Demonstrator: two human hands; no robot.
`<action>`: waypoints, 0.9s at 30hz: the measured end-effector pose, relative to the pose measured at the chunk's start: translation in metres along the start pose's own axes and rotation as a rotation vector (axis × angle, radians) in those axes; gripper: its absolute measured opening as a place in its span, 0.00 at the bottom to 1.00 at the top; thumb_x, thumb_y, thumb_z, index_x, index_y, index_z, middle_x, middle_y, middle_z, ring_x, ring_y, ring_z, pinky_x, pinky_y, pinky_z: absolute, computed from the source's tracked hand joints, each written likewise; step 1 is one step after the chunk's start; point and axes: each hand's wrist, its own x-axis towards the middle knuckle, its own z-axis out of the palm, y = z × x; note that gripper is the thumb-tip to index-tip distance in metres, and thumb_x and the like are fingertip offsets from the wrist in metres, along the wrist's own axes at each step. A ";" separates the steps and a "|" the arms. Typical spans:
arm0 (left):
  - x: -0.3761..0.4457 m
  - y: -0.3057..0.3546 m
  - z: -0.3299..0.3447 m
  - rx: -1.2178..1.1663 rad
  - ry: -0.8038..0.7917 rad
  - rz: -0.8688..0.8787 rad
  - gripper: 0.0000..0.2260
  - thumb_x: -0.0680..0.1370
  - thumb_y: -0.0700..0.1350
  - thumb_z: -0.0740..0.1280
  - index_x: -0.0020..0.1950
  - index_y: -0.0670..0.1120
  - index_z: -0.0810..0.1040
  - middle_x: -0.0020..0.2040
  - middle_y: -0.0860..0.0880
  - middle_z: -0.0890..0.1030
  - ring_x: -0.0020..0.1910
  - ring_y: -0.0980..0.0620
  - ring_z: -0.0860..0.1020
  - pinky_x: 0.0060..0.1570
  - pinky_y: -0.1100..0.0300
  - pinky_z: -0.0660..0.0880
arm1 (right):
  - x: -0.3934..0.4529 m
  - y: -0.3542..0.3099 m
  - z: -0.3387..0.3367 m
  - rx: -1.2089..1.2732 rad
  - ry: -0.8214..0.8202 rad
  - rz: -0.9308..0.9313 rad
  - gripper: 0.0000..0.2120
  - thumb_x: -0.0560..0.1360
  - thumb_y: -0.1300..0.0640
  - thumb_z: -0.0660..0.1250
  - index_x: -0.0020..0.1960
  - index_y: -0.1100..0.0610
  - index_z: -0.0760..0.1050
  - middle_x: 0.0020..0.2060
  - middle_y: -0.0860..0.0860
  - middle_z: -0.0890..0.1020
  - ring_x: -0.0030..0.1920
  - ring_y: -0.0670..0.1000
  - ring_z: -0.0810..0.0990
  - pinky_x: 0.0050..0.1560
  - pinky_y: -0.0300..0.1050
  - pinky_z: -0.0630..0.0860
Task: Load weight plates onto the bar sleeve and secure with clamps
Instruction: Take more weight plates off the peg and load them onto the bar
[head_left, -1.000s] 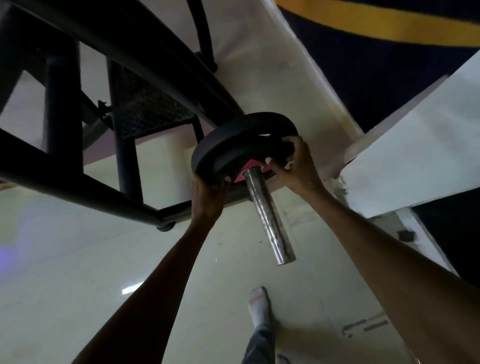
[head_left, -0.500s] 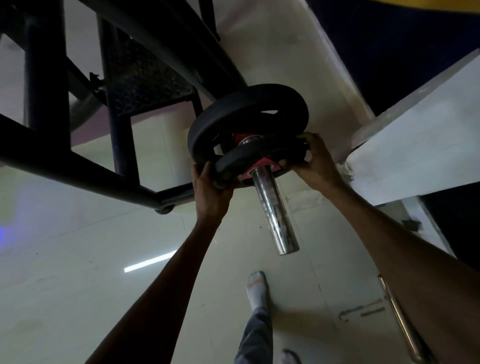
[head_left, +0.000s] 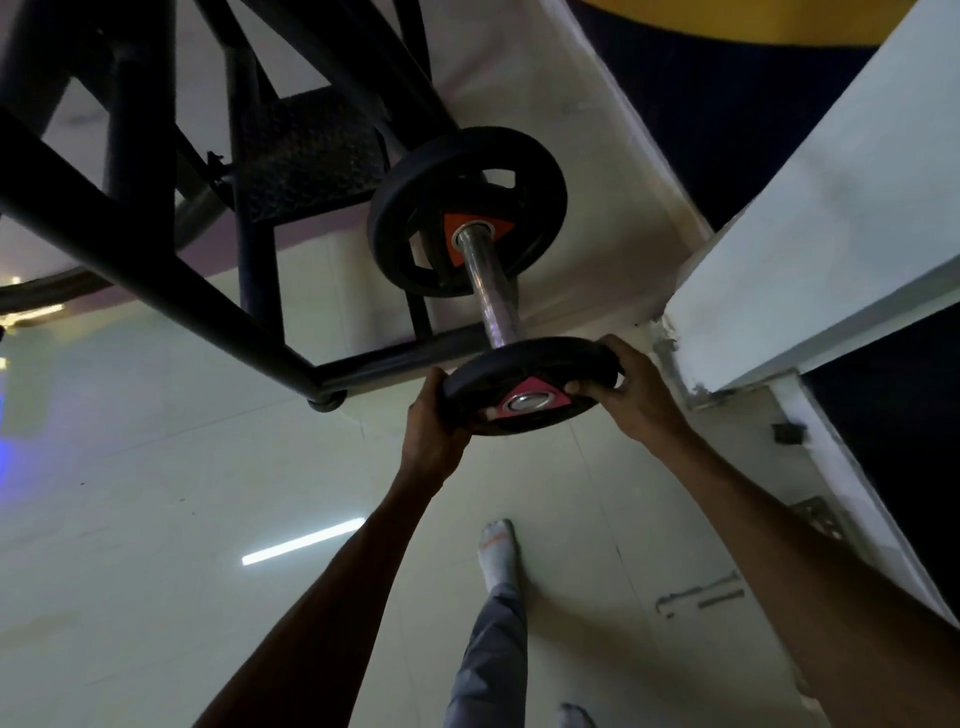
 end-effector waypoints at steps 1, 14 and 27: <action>-0.016 -0.002 0.002 0.018 0.003 -0.002 0.15 0.74 0.32 0.73 0.58 0.40 0.74 0.49 0.52 0.82 0.48 0.50 0.82 0.41 0.54 0.81 | -0.017 -0.002 -0.002 0.003 -0.002 0.009 0.17 0.71 0.49 0.79 0.51 0.52 0.74 0.43 0.42 0.80 0.47 0.45 0.80 0.43 0.32 0.72; -0.252 0.041 -0.075 -0.090 0.161 0.048 0.17 0.75 0.38 0.75 0.60 0.44 0.73 0.51 0.52 0.81 0.48 0.61 0.80 0.42 0.64 0.79 | -0.213 -0.119 0.001 0.040 -0.043 -0.085 0.16 0.71 0.49 0.79 0.53 0.49 0.75 0.45 0.38 0.80 0.48 0.35 0.78 0.44 0.25 0.72; -0.409 0.111 -0.267 -0.196 0.470 0.223 0.23 0.73 0.50 0.74 0.64 0.48 0.71 0.55 0.57 0.79 0.54 0.60 0.80 0.47 0.57 0.82 | -0.309 -0.342 0.063 0.191 -0.113 -0.317 0.20 0.74 0.57 0.77 0.58 0.45 0.70 0.50 0.34 0.76 0.53 0.39 0.77 0.45 0.21 0.74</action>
